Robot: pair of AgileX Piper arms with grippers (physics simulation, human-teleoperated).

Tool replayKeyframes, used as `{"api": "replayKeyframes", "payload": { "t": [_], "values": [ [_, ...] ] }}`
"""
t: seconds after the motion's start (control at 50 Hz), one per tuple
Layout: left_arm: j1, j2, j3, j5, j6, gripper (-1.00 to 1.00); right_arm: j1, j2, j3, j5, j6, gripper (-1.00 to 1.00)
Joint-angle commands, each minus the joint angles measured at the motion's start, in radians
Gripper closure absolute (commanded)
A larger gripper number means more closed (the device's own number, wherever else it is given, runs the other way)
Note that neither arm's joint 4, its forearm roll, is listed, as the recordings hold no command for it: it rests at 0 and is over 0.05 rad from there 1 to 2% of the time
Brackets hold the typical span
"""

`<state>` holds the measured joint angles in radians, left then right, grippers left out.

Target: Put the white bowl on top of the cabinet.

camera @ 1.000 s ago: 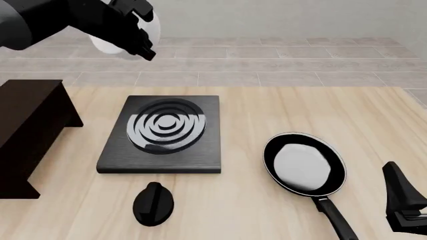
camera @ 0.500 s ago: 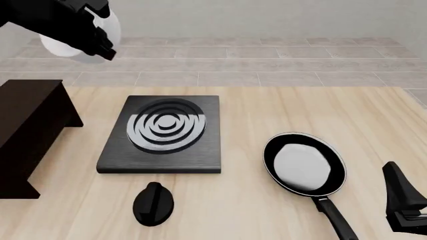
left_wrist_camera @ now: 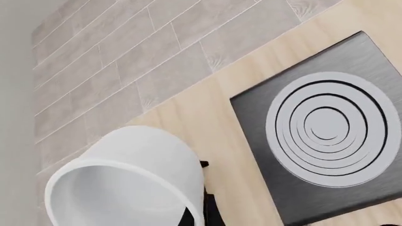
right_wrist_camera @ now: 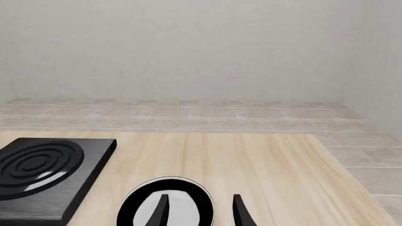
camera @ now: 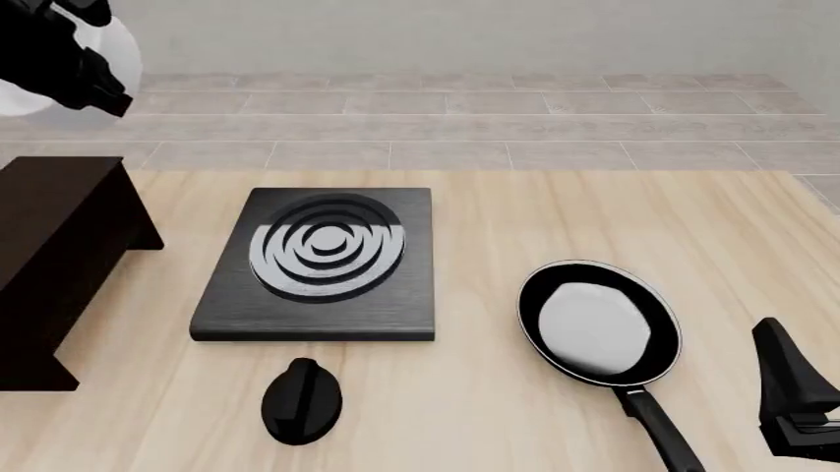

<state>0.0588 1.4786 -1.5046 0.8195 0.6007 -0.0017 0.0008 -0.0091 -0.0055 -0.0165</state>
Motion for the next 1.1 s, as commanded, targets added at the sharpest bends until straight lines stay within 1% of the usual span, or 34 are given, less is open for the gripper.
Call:
{"api": "replayKeyframes", "payload": {
  "t": [0.02, 0.06, 0.1, 0.16, 0.2, 0.24, 0.32, 0.34, 0.5, 0.56, 0.6, 0.72, 0.74, 0.8, 0.96, 1.02, 1.1],
  "values": [
    [0.115, -0.038, 0.011, 0.050, 0.021, 1.00, 0.000, 0.000, 0.000, 0.000, 0.000, -1.00],
    [0.135, -0.036, 0.020, 0.070, 0.018, 1.00, 0.000, 0.000, 0.000, 0.000, 0.000, -1.00],
    [0.152, -0.047, 0.035, 0.068, 0.034, 1.00, 0.000, 0.000, 0.000, 0.000, 0.000, -1.00],
    [0.206, -0.049, 0.040, 0.058, 0.067, 1.00, 0.000, 0.000, 0.000, 0.000, 0.000, -1.00],
    [0.227, -0.051, 0.045, 0.061, 0.071, 1.00, 0.000, 0.000, 0.000, 0.000, 0.000, -1.00],
    [0.263, -0.059, 0.074, 0.057, 0.092, 1.00, 0.000, 0.000, 0.000, 0.000, 0.000, -1.00],
    [0.278, -0.057, 0.096, 0.061, 0.083, 1.00, 0.000, 0.000, 0.000, 0.000, 0.000, -1.00],
    [0.287, -0.058, 0.116, 0.055, 0.088, 1.00, 0.000, 0.000, 0.000, 0.000, 0.000, -1.00],
    [0.300, -0.047, 0.162, 0.039, 0.074, 1.00, 0.000, 0.000, 0.000, 0.000, 0.000, -1.00],
    [0.296, -0.042, 0.177, 0.033, 0.057, 1.00, 0.000, 0.000, 0.000, 0.000, 0.000, -1.00],
    [0.298, -0.038, 0.198, 0.014, 0.062, 1.00, 0.000, 0.000, 0.000, 0.000, 0.000, -1.00],
    [0.290, -0.029, 0.237, -0.031, 0.038, 1.00, 0.000, 0.000, 0.000, 0.000, 0.000, -1.00],
    [0.289, -0.021, 0.254, -0.051, 0.025, 1.00, 0.000, 0.000, 0.000, 0.000, 0.000, -1.00],
    [0.283, -0.013, 0.311, -0.092, 0.022, 1.00, 0.000, 0.000, 0.000, 0.000, 0.000, -1.00],
    [0.307, 0.037, 0.329, -0.142, 0.012, 1.00, 0.000, 0.000, 0.000, 0.000, 0.000, -1.00],
    [0.306, 0.049, 0.334, -0.151, 0.003, 1.00, 0.000, 0.000, 0.000, 0.000, 0.000, -1.00],
    [0.302, 0.057, 0.351, -0.163, 0.012, 1.00, 0.000, 0.000, 0.000, 0.000, 0.000, -1.00]
  ]
}}
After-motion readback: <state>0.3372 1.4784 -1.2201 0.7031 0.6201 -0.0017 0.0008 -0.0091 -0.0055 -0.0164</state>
